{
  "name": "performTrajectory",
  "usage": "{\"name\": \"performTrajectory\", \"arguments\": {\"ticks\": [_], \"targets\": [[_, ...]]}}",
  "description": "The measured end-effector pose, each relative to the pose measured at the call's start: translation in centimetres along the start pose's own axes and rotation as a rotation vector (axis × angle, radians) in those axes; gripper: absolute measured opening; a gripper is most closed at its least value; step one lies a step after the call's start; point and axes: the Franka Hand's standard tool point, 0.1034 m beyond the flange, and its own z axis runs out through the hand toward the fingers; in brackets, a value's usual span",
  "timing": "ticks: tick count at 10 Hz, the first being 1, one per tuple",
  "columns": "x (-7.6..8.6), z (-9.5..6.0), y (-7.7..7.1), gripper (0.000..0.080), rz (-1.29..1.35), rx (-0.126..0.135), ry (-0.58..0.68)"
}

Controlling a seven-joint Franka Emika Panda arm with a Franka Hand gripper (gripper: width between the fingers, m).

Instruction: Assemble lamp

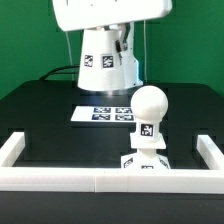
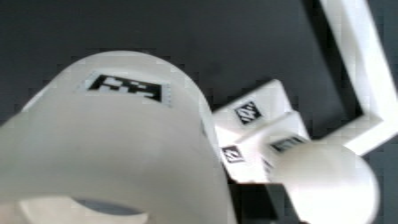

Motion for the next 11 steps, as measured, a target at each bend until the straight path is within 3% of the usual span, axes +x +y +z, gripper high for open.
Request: {"name": "performTrajectory", "arguments": {"ticks": [2, 6, 8, 11], "targets": [[-0.1, -0.3, -2.3, 0.0044, 0.026, -0.008, -0.027], [0.0, 0.0, -1.9, 0.0044, 0.018, -0.010, -0.026], [1.8, -0.7, -4.3, 0.0044, 0.003, -0.004, 0.003], [3.5, -0.7, -6.5, 0.0044, 0.007, -0.004, 0.025]]}}
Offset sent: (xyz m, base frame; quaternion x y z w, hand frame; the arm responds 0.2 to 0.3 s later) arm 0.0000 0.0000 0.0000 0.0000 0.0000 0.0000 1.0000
